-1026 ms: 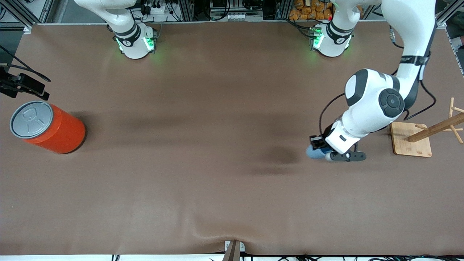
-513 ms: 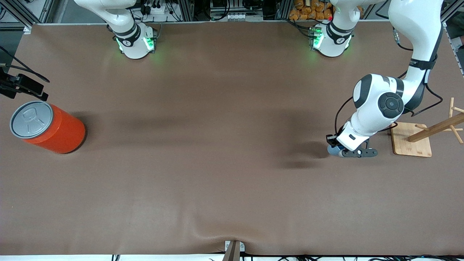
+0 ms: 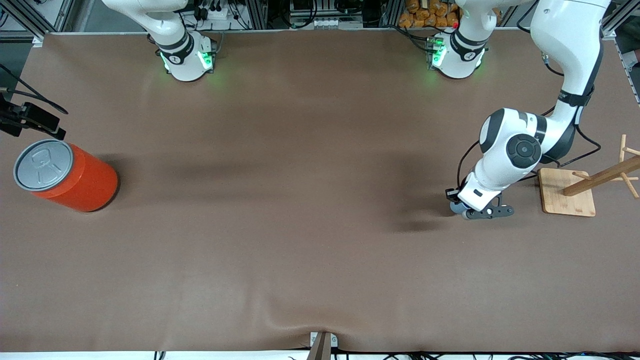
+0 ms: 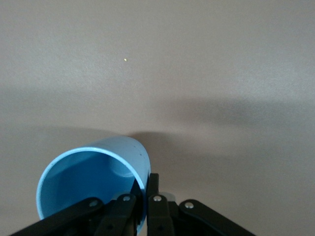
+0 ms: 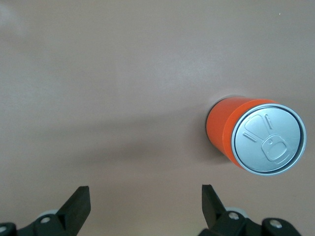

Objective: Flip cup
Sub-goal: 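Rotate the blue cup upright with the left gripper, rim up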

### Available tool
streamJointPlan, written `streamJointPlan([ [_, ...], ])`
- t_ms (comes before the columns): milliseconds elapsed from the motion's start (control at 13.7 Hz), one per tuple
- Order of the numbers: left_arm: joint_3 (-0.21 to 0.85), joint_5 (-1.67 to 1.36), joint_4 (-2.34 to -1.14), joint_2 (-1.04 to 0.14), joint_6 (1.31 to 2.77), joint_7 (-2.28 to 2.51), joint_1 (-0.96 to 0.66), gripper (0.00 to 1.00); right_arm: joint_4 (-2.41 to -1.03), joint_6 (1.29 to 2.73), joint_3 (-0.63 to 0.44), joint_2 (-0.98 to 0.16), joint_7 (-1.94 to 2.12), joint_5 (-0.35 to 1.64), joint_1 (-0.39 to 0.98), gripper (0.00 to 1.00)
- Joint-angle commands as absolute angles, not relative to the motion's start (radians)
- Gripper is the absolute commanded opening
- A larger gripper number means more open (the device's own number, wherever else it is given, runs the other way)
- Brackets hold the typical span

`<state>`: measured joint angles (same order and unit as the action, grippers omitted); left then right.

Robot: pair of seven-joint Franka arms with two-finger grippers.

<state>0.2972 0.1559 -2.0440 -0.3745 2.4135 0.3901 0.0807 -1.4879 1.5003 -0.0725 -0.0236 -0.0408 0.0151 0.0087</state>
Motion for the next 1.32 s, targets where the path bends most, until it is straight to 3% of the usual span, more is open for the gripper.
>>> streamJointPlan([
  [0, 0.301, 0.184, -2.043, -0.379, 2.428, 0.423, 0.083, 0.54, -1.474, 1.497, -0.066, -0.026, -0.034, 0.028, -0.005, 1.00],
  [147, 0.302, 0.184, -2.043, -0.376, 2.427, 0.423, 0.086, 0.81, -1.474, 1.497, -0.066, -0.026, -0.034, 0.028, -0.003, 1.00],
  [293, 0.307, 0.184, -2.039, -0.367, 2.416, 0.425, 0.091, 0.93, -1.474, 1.497, -0.066, -0.026, -0.034, 0.028, -0.003, 1.00],
  [440, 0.308, 0.183, -2.033, -0.348, 2.411, 0.431, 0.087, 0.99, -1.473, 1.496, -0.066, -0.026, -0.034, 0.028, -0.006, 1.00],
  [659, 0.328, 0.180, -2.001, -0.313, 2.347, 0.433, 0.087, 1.00, -1.473, 1.496, -0.066, -0.026, -0.034, 0.026, -0.006, 1.00],
  [1245, 0.356, 0.137, -1.652, -0.313, 1.988, 0.431, 0.083, 1.00, -1.471, 1.494, -0.066, -0.026, -0.034, 0.026, -0.005, 1.00],
])
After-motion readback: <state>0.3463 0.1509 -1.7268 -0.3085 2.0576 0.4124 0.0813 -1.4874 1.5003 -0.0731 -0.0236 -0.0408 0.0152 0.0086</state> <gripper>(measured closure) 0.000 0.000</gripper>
